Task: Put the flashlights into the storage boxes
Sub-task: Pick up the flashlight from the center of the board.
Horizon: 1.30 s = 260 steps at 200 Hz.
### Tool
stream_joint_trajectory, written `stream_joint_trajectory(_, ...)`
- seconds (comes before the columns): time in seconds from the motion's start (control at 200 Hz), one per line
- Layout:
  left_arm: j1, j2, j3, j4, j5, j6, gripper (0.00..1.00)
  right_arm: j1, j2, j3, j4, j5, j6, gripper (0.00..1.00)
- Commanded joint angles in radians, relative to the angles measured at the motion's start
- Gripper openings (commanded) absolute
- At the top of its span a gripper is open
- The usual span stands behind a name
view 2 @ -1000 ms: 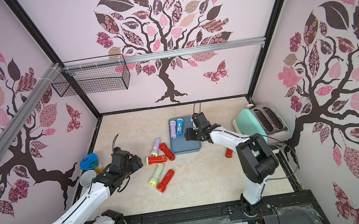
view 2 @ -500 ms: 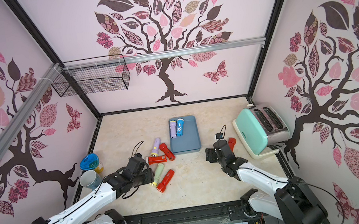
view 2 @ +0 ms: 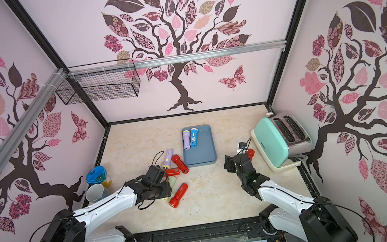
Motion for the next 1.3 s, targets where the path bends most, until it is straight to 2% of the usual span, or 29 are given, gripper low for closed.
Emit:
stream_joint_trajectory(0.0, -0.002, 0.041, 0.057, 0.0, 0.001, 0.018, 0.61, 0.003, 0.003, -0.011, 0.025, 0.065, 0.015, 0.8)
stream_joint_trajectory(0.365, -0.005, 0.161, 0.115, 0.016, -0.075, 0.024, 0.58, 0.002, -0.095, -0.052, -0.106, 0.174, 0.072, 0.75)
stream_joint_trajectory(0.48, -0.005, 0.189, 0.131, 0.028, -0.077, 0.032, 0.59, 0.003, -0.152, -0.03, -0.234, 0.112, 0.105, 0.75)
stream_joint_trajectory(0.57, -0.005, 0.223, 0.153, 0.023, -0.089, 0.048, 0.63, 0.003, -0.211, -0.03, -0.329, 0.057, 0.121, 0.76)
stream_joint_trajectory(0.695, -0.004, 0.278, 0.192, 0.004, -0.114, 0.075, 0.64, 0.003, -0.308, -0.091, -0.303, -0.014, 0.114, 0.76)
stream_joint_trajectory(0.8, -0.005, 0.308, 0.212, -0.003, -0.132, 0.085, 0.58, 0.003, -0.354, -0.145, -0.214, -0.051, 0.087, 0.82)
stream_joint_trajectory(0.96, -0.005, 0.303, 0.223, -0.023, -0.151, 0.074, 0.35, 0.004, -0.324, -0.137, -0.198, -0.087, 0.076, 0.83)
stream_joint_trajectory(1.165, -0.005, 0.226, 0.291, -0.127, -0.12, 0.048, 0.23, 0.004, -0.286, -0.127, -0.191, -0.082, 0.076, 0.83)
stream_joint_trajectory(1.295, -0.005, 0.128, 0.369, -0.209, -0.124, 0.052, 0.22, 0.004, -0.298, -0.124, -0.203, -0.076, 0.08, 0.83)
